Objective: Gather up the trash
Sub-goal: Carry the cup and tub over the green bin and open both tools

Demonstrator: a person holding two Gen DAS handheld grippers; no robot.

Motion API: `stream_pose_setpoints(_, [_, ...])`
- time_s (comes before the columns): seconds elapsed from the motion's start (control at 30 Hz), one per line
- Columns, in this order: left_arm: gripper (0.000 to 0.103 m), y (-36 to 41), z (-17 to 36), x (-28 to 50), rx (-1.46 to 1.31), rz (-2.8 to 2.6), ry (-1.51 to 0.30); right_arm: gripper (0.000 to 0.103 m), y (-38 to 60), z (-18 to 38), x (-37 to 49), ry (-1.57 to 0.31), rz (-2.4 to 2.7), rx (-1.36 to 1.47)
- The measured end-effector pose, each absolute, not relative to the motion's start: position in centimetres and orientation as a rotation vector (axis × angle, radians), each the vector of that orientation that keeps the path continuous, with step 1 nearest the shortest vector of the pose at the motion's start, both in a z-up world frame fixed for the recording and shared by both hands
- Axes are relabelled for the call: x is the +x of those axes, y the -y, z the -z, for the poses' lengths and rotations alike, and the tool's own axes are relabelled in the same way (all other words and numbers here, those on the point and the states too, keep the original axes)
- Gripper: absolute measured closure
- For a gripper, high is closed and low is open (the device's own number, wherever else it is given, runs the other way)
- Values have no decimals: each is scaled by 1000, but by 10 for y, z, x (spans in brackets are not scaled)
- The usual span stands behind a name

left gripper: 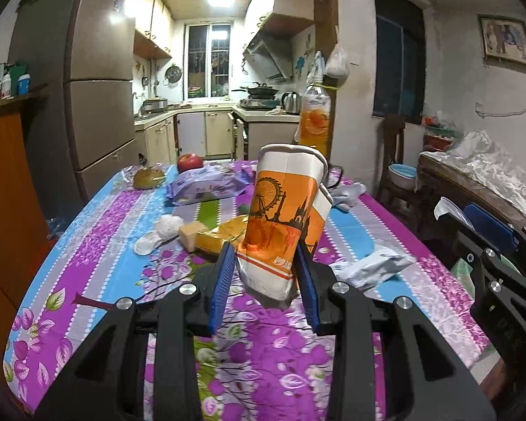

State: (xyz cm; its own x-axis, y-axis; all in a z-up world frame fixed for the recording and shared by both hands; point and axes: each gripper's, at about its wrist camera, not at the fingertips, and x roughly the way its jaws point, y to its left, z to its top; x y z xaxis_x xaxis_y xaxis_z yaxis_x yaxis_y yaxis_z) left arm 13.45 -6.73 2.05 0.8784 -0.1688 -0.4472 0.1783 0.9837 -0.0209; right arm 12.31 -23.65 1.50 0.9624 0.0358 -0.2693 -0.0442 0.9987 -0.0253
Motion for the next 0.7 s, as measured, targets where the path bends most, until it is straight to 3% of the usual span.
stream_pose_setpoints(0.7, [69,227,-37,110,78,459,-440,61,408,-25,44,-283,309,-7])
